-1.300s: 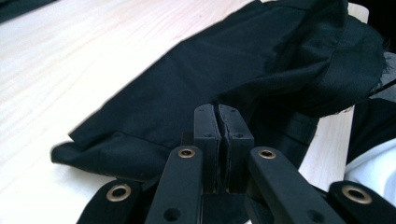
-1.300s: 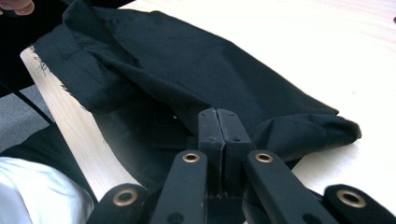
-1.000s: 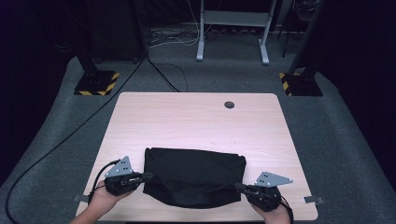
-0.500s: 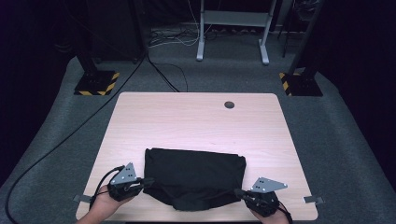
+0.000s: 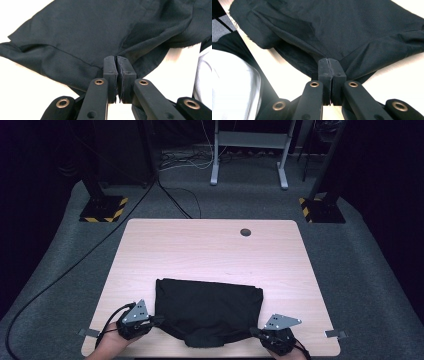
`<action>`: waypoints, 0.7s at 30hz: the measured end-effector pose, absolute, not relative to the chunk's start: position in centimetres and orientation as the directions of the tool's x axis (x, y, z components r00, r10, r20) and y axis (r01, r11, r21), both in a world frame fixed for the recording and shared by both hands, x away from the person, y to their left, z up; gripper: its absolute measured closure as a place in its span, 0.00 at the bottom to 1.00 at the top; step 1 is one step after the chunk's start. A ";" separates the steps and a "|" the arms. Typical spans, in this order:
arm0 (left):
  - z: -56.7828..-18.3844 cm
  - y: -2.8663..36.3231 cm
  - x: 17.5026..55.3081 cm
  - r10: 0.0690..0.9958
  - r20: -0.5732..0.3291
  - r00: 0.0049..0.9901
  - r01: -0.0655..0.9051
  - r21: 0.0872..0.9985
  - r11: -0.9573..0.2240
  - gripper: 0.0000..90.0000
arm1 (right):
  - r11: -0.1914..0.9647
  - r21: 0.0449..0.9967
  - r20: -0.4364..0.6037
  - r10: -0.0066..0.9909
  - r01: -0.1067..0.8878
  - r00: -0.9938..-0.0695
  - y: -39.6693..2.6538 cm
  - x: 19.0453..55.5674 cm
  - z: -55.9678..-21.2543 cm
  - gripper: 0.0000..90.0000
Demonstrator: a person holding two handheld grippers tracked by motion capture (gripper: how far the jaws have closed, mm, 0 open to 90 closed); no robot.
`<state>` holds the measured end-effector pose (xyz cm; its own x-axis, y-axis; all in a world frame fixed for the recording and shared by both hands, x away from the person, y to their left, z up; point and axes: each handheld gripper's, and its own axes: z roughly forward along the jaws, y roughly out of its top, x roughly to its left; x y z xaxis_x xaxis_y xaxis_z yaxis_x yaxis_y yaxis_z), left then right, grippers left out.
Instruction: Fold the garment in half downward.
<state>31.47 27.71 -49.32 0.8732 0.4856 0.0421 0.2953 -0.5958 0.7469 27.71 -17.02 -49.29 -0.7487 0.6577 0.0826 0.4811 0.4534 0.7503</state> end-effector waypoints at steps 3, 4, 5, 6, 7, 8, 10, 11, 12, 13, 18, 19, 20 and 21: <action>-49.7 27.7 31.4 0.480 0.036 0.876 0.301 0.738 -0.604 0.95 | 0.461 0.743 0.085 0.655 0.486 -0.751 -17.0 27.6 -49.5 0.99; -49.8 27.7 31.4 0.479 0.033 0.877 0.303 0.735 -0.606 0.95 | 0.461 0.742 0.086 0.655 0.487 -0.751 -17.0 27.6 -49.6 0.99; -49.9 27.7 31.4 0.479 0.028 0.878 0.307 0.735 -0.605 0.95 | 0.461 0.741 0.088 0.654 0.489 -0.751 -17.0 27.6 -49.6 0.99; -50.0 27.7 31.4 0.477 0.027 0.879 0.308 0.732 -0.608 0.94 | 0.461 0.741 0.089 0.655 0.489 -0.751 -17.0 27.6 -49.6 0.99; -50.0 27.8 31.3 0.477 0.022 0.878 0.312 0.729 -0.609 0.94 | 0.459 0.742 0.090 0.654 0.489 -0.751 -17.0 27.6 -49.6 0.99; -50.0 27.8 31.3 0.477 0.022 0.878 0.314 0.727 -0.610 0.94 | 0.460 0.741 0.091 0.654 0.490 -0.751 -17.0 27.6 -49.6 0.99; -50.0 27.9 31.3 0.481 0.016 0.877 0.319 0.728 -0.606 0.91 | 0.458 0.742 0.093 0.653 0.490 -0.751 -17.0 27.5 -49.5 0.98; -50.0 28.0 31.3 0.485 0.010 0.875 0.324 0.731 -0.601 0.88 | 0.456 0.741 0.098 0.653 0.493 -0.751 -17.0 27.5 -49.5 0.97; -49.9 28.0 31.3 0.486 0.002 0.874 0.327 0.738 -0.590 0.85 | 0.453 0.740 0.103 0.653 0.496 -0.750 -17.1 27.5 -49.4 0.95; -49.8 28.1 31.3 0.488 -0.004 0.873 0.330 0.741 -0.584 0.81 | 0.450 0.742 0.106 0.653 0.497 -0.750 -17.1 27.5 -49.4 0.93; -49.3 27.7 31.1 0.494 -0.016 0.869 0.331 0.762 -0.557 0.61 | 0.438 0.747 0.114 0.657 0.500 -0.745 -17.0 27.4 -49.2 0.78; -49.2 27.6 31.1 0.495 -0.020 0.869 0.333 0.764 -0.553 0.58 | 0.434 0.749 0.113 0.660 0.500 -0.742 -17.0 27.4 -49.1 0.75; -49.1 27.6 31.1 0.491 -0.025 0.871 0.332 0.767 -0.549 0.55 | 0.431 0.751 0.113 0.662 0.500 -0.741 -17.0 27.4 -49.0 0.73; -49.0 27.5 31.1 0.487 -0.022 0.873 0.327 0.769 -0.550 0.54 | 0.429 0.754 0.111 0.664 0.498 -0.740 -16.9 27.3 -48.9 0.71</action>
<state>31.11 27.47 -49.02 0.8728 0.4875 -0.0223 0.3267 -0.5498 0.7687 27.35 -16.94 -48.93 -0.7396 0.6638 0.1109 0.4978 0.4287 0.7539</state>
